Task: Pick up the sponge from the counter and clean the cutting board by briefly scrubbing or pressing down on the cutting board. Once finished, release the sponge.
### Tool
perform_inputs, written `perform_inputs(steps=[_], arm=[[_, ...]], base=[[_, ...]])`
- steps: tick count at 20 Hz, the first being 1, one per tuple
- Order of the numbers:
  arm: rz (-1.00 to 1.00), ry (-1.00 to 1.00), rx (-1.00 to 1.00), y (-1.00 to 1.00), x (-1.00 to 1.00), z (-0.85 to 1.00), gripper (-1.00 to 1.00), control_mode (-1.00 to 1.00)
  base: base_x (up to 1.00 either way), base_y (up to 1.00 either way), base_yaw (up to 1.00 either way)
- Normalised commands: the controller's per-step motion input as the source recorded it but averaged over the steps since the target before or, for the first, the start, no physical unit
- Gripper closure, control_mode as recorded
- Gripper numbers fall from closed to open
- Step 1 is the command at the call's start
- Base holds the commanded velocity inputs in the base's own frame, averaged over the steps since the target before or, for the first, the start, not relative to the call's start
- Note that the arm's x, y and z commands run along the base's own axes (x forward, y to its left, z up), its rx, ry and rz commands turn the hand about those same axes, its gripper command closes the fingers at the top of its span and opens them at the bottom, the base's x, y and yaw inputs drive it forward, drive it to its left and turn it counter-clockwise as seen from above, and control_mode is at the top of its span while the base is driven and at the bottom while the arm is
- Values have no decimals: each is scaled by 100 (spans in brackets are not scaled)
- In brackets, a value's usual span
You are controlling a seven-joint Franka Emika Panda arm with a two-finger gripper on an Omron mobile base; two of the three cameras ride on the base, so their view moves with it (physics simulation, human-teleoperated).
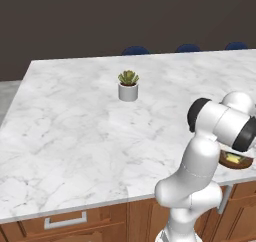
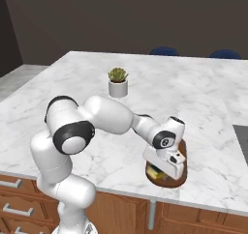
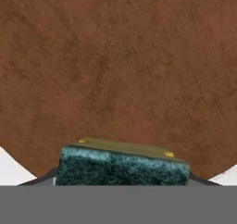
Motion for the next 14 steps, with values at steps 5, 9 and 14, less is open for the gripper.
perform_inputs(steps=[5, 9, 14], arm=[[0, 0, 0, 54, 40, -21, 100, -100], [0, 0, 0, 38, 58, -20, 100, -100], [0, 0, 0, 31, 66, -17, 100, -100]], base=[[0, 0, 0], [0, 0, 0], [0, 0, 0]])
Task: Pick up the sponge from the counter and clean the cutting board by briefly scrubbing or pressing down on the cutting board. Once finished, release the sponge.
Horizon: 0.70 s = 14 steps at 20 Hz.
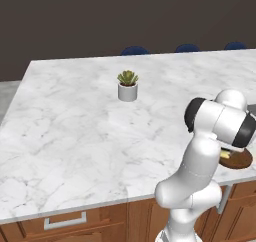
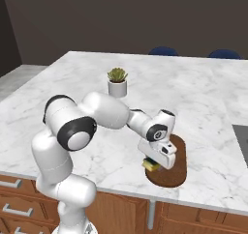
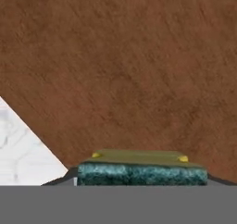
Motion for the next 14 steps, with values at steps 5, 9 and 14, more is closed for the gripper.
perform_inputs(steps=[5, 9, 14], arm=[[0, 0, 0, 18, 72, -13, 100, -100], [0, 0, 0, 13, 70, -7, 100, -100], [0, 0, 0, 2, 67, -6, 100, -100]], base=[[0, 0, 0], [0, 0, 0], [0, 0, 0]])
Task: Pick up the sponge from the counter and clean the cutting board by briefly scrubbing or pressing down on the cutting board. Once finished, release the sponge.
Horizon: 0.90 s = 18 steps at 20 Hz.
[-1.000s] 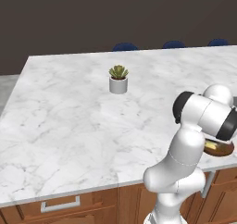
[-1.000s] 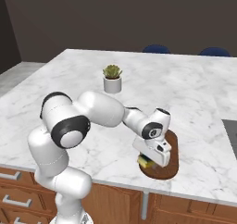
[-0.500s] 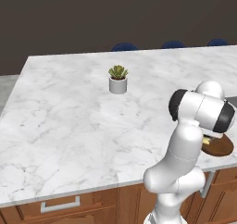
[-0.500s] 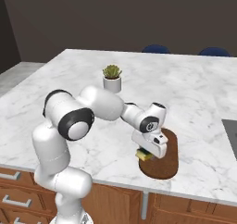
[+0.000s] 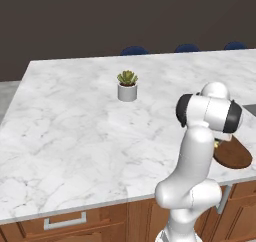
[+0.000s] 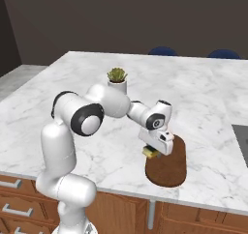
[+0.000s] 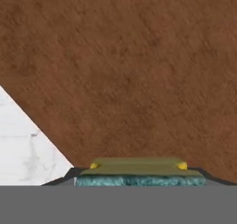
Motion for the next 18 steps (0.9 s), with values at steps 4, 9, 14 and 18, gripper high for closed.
perform_inputs(steps=[4, 9, 14, 18], arm=[[0, 0, 0, 3, 69, -6, 100, -100], [0, 0, 0, 0, 60, -7, 100, -100], [0, 0, 0, -1, 33, -14, 100, -100], [0, 6, 0, -26, 6, -27, 100, -100]], base=[[0, 0, 0], [0, 0, 0], [0, 0, 0], [0, 0, 0]])
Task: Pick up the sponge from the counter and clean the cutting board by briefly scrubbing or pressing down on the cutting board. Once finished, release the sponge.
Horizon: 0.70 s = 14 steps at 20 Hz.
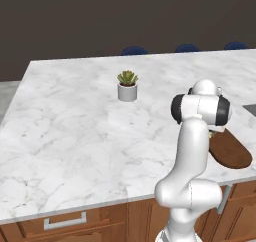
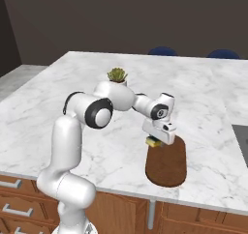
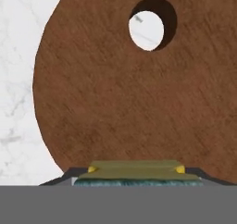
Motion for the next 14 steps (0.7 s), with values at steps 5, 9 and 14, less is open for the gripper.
perform_inputs(steps=[5, 9, 14], arm=[[0, 4, 0, -52, 0, -27, 100, -100], [0, 3, 0, -61, 0, -25, 100, -100], [0, 0, -1, -72, 0, -19, 100, -100]], base=[[0, 0, 0], [0, 0, 0], [0, 0, 0]])
